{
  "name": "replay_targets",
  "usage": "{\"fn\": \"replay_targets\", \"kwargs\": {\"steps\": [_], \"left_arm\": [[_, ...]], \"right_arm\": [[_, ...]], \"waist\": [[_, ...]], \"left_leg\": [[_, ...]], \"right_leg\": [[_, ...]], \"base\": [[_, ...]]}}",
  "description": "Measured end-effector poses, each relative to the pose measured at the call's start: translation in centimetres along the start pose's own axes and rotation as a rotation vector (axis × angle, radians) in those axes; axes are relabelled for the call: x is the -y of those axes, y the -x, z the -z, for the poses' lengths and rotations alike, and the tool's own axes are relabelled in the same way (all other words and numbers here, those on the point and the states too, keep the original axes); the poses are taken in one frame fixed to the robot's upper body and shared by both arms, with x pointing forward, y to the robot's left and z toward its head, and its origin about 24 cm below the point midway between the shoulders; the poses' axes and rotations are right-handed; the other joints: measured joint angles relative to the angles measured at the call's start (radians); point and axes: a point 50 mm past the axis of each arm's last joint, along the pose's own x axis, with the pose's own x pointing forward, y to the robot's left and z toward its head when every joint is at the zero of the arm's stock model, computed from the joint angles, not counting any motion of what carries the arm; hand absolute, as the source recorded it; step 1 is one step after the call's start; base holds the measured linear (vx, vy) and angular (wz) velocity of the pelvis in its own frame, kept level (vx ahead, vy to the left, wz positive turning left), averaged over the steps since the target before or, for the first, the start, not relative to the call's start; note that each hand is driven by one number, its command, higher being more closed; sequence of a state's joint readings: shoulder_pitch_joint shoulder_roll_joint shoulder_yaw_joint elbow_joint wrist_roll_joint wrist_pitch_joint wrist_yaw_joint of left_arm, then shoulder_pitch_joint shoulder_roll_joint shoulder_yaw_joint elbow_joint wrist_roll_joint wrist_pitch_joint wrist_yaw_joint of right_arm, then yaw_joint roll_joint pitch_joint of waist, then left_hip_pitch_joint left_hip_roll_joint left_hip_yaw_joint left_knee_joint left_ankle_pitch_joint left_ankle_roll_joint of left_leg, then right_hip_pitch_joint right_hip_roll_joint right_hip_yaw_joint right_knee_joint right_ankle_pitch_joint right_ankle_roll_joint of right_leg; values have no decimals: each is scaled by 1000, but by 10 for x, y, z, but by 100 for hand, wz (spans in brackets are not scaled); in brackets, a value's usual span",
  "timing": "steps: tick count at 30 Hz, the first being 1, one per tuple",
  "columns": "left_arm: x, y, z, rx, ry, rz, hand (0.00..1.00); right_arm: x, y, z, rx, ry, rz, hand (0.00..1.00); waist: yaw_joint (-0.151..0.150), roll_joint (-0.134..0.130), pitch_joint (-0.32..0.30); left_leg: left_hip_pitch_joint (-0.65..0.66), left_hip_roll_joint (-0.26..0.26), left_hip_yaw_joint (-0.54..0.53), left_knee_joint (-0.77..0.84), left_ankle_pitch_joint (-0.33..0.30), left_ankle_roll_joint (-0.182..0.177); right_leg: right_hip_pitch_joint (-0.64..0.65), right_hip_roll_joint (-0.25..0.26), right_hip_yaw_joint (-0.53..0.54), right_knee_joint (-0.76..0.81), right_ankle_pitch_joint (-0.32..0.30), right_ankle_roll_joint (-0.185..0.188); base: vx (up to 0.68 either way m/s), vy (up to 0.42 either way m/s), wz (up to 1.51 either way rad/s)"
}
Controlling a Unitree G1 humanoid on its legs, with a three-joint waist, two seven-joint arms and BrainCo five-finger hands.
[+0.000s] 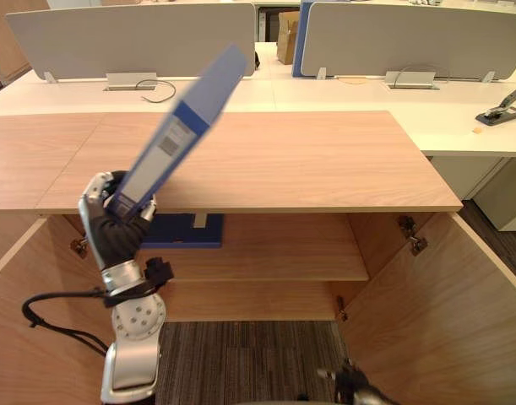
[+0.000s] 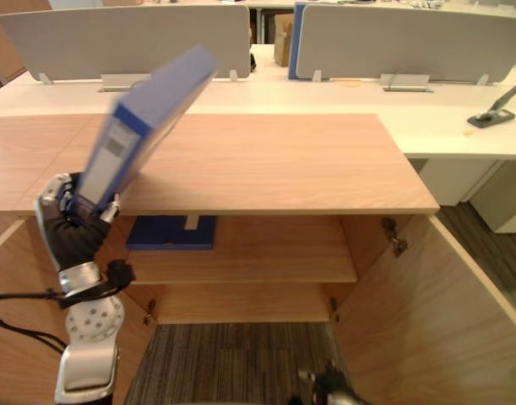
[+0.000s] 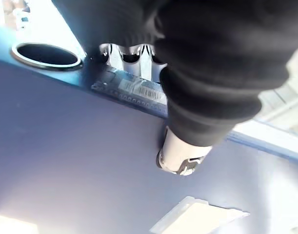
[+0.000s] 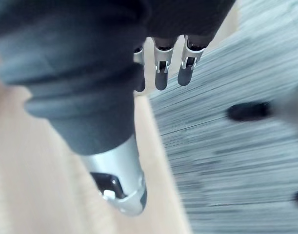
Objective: Walk over to the cabinet, pick up the folder, carry it to the office cabinet, place the folder inside the office cabinet, then close the office cabinet door
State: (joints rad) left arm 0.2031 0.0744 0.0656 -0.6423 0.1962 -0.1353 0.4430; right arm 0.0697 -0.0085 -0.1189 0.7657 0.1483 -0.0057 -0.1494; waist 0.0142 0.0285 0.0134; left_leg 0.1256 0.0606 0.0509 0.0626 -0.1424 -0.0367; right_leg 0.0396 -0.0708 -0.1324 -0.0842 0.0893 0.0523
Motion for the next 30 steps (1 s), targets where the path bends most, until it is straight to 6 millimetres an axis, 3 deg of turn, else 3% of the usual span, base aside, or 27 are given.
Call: {"fn": "replay_targets", "kwargs": {"steps": [2, 6, 10, 12, 16, 20, 24, 26, 30], "left_arm": [[-17, 6, -9, -22, 179, -30, 100], [-37, 5, -13, -28, 488, -124, 100], [-40, 7, -8, -66, 739, -166, 100], [-40, 8, -7, -73, 818, -150, 100], [-42, 11, -5, -80, 830, -133, 100], [-38, 16, 10, -143, 812, -114, 100], [-18, 25, 29, -270, 788, -45, 100], [1, 35, 42, -372, 779, 33, 100], [23, 46, 47, -444, 754, 166, 100]], "right_arm": [[0, 11, -35, 188, -70, -3, 0], [6, 27, -63, 340, -170, 20, 0], [-4, 41, -87, 450, -291, -27, 0], [-10, 55, -112, 577, -317, -89, 0], [-19, 79, -143, 758, -348, -205, 0], [-35, 99, -169, 892, -362, -379, 0], [-56, 115, -201, 1021, -304, -497, 0], [-74, 128, -226, 1116, -251, -584, 0], [-96, 151, -256, 1241, -189, -714, 0]], "waist": [[13, 1, 0], [13, -1, 0], [13, -4, 4], [16, -7, 6], [23, -14, 9], [30, -18, 11], [34, -27, 17], [36, -31, 19], [38, -31, 20]], "left_leg": [[-1, 0, -1, -1, 0, 0], [1, 0, -1, -1, 1, 1], [13, 2, -1, -2, 1, 1], [16, 3, 0, -3, 1, 1], [17, 4, 0, -3, 1, 1], [16, 4, 0, -3, 1, 1], [14, 4, 0, -3, 1, 1], [13, 4, 0, -3, 1, 1], [13, 4, -1, -3, 1, 1]], "right_leg": [[0, 0, -1, 0, 0, 0], [2, 0, 0, 0, 0, 0], [13, 2, 0, 0, 0, 0], [16, 2, 1, 0, 0, 0], [17, 3, 1, 0, 0, 0], [16, 4, 1, 0, 0, 0], [15, 4, 0, 0, 0, 1], [14, 4, 0, 0, 0, 1], [13, 3, 0, 0, 0, 1]], "base": [[-31, 1, 3], [-25, 4, 0], [0, 0, 0], [0, 0, 0], [0, 0, 0], [0, 0, 0], [0, 0, 0], [0, 0, 0], [0, 0, 0]]}}
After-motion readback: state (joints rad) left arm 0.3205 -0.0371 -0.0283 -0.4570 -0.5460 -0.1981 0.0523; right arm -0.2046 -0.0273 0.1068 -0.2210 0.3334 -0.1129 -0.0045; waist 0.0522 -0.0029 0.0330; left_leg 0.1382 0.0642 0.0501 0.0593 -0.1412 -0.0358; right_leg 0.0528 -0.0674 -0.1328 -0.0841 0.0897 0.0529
